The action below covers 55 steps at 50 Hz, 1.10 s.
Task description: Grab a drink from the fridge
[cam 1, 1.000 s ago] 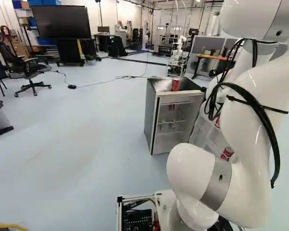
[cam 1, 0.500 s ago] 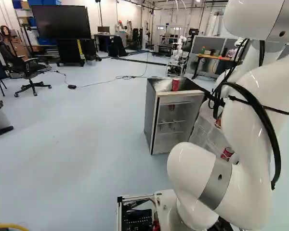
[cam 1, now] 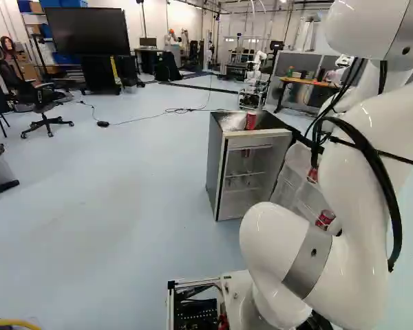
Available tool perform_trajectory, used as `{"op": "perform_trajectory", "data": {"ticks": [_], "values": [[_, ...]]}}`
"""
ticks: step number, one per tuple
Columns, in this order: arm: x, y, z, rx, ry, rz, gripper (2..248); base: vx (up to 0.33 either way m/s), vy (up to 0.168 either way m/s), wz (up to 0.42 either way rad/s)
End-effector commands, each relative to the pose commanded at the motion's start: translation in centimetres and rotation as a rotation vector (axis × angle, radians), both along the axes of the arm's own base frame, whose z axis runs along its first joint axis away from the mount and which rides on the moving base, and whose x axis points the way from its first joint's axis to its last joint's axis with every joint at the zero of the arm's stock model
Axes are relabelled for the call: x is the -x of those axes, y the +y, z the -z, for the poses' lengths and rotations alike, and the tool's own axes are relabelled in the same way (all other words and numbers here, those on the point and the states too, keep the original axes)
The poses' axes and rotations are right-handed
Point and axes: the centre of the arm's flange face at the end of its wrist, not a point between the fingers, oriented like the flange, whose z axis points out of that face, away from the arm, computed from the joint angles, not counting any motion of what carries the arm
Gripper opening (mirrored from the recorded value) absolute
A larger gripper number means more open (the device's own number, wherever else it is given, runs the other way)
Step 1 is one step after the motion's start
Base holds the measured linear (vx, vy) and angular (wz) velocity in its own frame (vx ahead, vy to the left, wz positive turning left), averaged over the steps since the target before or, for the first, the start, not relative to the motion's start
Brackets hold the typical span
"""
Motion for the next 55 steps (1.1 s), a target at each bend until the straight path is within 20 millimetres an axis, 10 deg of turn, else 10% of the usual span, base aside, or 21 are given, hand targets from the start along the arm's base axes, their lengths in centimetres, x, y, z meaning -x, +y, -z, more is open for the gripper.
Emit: {"op": "perform_trajectory", "data": {"ticks": [34,55], "values": [[0.1,-4.6,-1.2,-0.256,0.020,0.191,247,0.000,0.000,0.000],[-1.0,-7.4,1.3,-0.470,0.047,0.269,247,0.000,0.000,0.000]]}}
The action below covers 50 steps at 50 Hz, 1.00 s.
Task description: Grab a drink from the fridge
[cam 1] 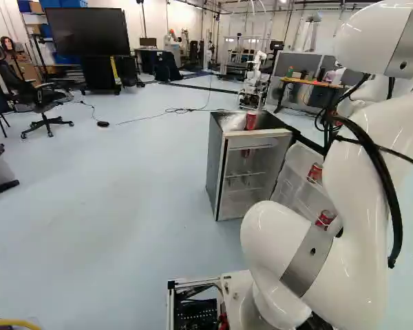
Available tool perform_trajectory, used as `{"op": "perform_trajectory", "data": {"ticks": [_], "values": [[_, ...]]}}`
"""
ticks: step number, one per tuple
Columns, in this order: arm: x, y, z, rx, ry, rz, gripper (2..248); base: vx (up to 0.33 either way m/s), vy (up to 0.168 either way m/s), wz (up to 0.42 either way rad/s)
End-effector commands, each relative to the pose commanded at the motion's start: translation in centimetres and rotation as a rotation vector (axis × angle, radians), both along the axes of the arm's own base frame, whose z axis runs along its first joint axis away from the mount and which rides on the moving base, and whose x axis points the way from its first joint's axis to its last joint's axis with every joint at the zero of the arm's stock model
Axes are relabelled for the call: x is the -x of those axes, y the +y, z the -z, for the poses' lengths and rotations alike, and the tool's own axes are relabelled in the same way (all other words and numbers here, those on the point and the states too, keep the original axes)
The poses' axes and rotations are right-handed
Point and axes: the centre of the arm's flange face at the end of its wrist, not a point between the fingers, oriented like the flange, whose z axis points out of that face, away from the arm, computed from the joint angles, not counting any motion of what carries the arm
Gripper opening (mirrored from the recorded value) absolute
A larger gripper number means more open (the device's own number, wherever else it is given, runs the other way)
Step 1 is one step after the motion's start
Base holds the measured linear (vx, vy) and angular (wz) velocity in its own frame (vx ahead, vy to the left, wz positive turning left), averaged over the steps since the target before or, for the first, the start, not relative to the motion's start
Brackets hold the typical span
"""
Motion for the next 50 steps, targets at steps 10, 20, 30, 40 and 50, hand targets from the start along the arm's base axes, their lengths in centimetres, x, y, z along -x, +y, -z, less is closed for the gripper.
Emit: {"op": "perform_trajectory", "data": {"ticks": [10,20,30,40,50], "values": [[-0.7,-1.5,1.8,-0.082,0.008,0.021,247,0.000,0.000,0.000],[-1.4,-3.1,3.6,-0.148,0.021,0.029,247,0.000,0.000,0.000],[-1.9,-4.2,5.1,-0.198,0.038,0.026,247,0.000,0.000,0.000],[-1.9,-4.1,5.5,-0.249,0.058,0.015,247,0.000,0.000,0.000],[-1.7,-3.5,5.7,-0.316,0.084,-0.001,247,0.000,0.000,0.000]]}}
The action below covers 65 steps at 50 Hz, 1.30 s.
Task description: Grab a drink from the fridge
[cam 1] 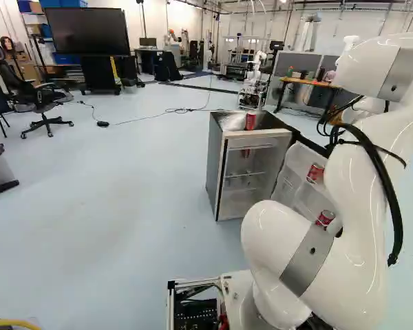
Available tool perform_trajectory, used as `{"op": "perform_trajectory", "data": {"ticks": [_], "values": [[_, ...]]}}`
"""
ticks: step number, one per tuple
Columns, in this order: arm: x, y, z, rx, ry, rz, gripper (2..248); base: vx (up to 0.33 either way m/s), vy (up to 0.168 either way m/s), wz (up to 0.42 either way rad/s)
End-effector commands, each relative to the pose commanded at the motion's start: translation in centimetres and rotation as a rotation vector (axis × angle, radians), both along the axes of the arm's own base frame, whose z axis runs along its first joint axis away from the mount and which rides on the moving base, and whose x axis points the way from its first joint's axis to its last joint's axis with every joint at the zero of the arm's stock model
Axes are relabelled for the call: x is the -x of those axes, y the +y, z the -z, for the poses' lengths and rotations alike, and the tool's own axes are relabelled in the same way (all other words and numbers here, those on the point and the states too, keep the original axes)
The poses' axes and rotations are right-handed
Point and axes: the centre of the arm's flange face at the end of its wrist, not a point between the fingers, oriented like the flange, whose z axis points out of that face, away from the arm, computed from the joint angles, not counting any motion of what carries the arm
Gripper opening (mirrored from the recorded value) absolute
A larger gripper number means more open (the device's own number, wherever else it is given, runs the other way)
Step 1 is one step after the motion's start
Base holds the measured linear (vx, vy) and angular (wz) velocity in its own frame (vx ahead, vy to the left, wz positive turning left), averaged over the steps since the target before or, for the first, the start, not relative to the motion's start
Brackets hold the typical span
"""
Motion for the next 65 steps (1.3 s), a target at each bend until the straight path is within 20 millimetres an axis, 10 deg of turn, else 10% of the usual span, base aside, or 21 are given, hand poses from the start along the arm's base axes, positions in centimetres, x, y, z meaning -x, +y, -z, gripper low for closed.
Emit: {"op": "perform_trajectory", "data": {"ticks": [65], "values": [[4.3,6.4,0.0,-0.085,0.092,-0.059,247,0.000,0.000,0.000]]}}
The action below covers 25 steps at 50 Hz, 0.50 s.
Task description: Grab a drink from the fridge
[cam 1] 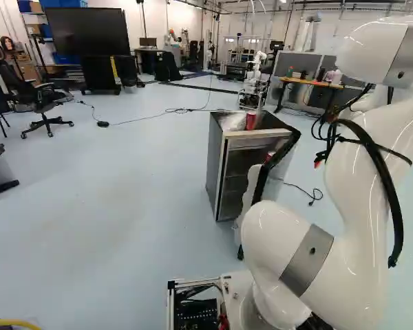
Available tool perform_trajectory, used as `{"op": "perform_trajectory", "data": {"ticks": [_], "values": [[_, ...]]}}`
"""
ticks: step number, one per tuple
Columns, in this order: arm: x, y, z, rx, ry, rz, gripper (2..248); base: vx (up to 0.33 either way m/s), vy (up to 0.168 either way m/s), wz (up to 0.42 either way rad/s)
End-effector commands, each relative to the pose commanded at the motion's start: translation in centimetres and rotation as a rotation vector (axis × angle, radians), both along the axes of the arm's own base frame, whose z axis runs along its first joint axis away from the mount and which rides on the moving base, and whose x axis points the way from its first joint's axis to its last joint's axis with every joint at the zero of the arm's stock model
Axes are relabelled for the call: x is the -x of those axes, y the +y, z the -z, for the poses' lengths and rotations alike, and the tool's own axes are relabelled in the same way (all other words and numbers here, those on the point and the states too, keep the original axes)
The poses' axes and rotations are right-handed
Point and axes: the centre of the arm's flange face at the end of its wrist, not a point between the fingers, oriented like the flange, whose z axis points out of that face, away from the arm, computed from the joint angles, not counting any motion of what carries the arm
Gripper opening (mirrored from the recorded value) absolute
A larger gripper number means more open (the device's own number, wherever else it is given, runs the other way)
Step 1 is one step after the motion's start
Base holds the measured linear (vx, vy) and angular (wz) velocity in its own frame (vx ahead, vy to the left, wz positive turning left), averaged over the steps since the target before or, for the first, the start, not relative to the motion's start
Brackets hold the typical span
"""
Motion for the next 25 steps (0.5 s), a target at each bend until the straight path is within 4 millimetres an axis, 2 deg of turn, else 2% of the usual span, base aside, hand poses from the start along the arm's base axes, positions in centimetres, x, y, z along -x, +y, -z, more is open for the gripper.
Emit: {"op": "perform_trajectory", "data": {"ticks": [25], "values": [[3.2,3.1,-0.1,0.107,0.091,-0.163,247,0.000,0.000,0.000]]}}
